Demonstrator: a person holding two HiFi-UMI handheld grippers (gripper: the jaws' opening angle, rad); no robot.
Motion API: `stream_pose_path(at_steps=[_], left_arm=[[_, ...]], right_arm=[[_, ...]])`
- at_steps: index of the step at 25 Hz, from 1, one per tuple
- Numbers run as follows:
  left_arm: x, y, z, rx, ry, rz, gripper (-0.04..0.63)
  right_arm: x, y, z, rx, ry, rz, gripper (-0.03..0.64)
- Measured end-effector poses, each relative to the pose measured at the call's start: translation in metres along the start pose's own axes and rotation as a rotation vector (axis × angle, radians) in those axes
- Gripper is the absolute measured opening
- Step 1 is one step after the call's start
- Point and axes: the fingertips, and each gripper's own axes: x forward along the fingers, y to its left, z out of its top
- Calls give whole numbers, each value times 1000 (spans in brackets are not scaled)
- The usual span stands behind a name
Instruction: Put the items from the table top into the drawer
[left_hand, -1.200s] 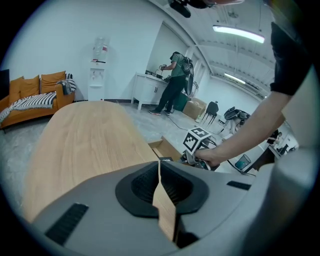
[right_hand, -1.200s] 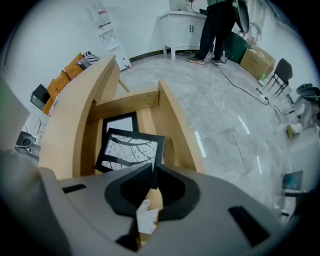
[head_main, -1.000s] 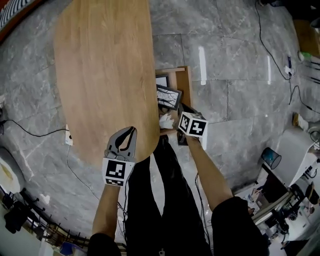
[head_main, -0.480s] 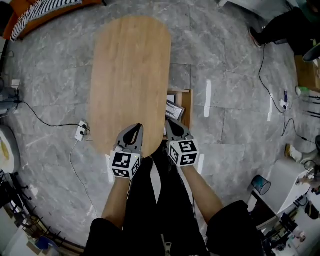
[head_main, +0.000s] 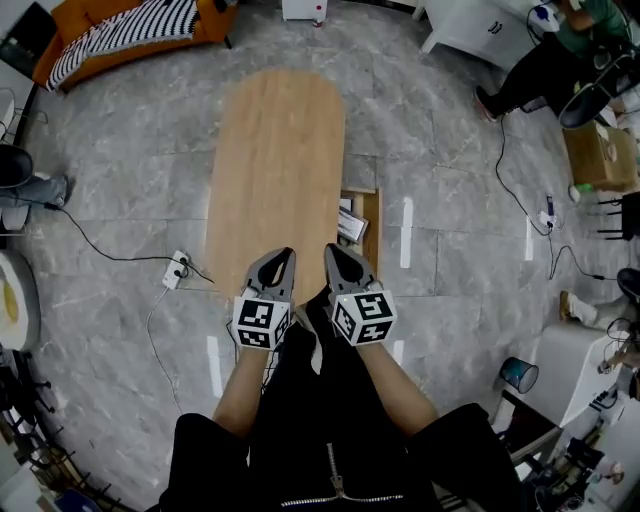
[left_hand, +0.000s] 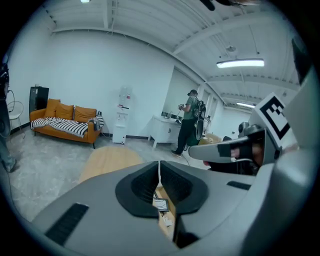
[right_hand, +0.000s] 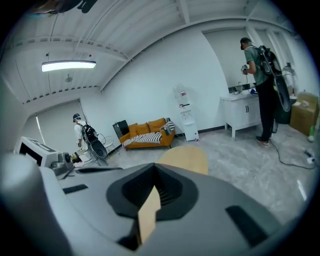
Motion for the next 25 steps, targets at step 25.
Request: stream_pose_path(at_steps=[25], left_arm=[[-137,-18,22,74,-155,-5,23]], right_arm=[[-82,125,19,-164,-166,16,8]])
